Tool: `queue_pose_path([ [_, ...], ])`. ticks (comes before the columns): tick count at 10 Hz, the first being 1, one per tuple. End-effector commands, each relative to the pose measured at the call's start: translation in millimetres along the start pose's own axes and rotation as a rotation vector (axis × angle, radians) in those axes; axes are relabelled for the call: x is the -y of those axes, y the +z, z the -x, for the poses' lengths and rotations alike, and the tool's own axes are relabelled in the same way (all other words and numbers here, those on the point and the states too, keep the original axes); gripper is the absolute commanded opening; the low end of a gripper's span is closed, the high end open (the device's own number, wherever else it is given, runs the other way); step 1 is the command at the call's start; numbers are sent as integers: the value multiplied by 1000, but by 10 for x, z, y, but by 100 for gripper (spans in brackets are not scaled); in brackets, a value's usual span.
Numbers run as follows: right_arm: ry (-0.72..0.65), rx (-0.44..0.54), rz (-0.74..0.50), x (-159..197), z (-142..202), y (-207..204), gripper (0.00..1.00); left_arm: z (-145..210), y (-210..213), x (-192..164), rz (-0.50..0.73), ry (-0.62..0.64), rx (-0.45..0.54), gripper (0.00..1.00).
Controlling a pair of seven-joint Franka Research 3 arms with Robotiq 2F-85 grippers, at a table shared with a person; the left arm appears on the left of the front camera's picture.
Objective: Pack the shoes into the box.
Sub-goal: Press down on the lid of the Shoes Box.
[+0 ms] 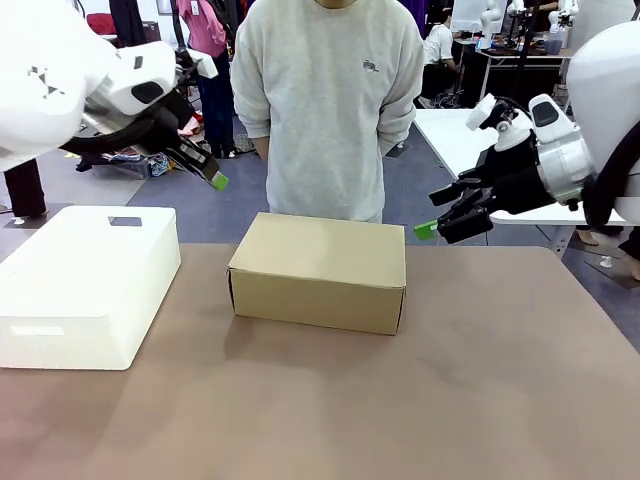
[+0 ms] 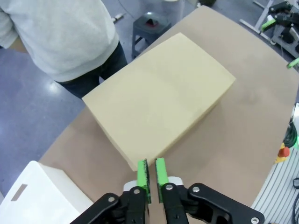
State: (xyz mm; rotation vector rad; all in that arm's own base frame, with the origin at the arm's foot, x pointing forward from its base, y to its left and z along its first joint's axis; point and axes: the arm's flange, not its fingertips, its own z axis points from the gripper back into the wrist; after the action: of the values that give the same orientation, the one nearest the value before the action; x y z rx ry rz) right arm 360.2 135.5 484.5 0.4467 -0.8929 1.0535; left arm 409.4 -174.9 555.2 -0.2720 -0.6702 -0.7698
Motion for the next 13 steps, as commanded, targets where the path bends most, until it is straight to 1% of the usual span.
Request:
queue_pose_path([
  [1, -7, -36, 69, -268, 91, 114, 100, -87, -130, -32, 16, 42, -8, 0],
  [2, 4, -27, 90, -309, 89, 142, 100, -94, -182, -37, 67, 25, -17, 0],
  [3, 8, -8, 32, -6, -44, 37, 100, -15, -99, -8, 6, 11, -15, 0],
  [9, 4, 3, 34, 2, -57, 42, 100, -52, -116, -10, 11, 19, -14, 0],
  [10, -46, -25, 54, -46, -242, 121, 100, -100, -177, -14, -15, 90, -3, 0],
  [11, -80, -71, 76, -101, -409, 217, 100, -135, -246, 5, -10, 142, -2, 0],
  [12, -110, -105, 127, -149, -561, 327, 100, -173, -314, 32, -49, 201, -3, 0],
  [13, -128, -142, 149, -209, -678, 408, 100, -193, -345, 45, -74, 240, -12, 0],
])
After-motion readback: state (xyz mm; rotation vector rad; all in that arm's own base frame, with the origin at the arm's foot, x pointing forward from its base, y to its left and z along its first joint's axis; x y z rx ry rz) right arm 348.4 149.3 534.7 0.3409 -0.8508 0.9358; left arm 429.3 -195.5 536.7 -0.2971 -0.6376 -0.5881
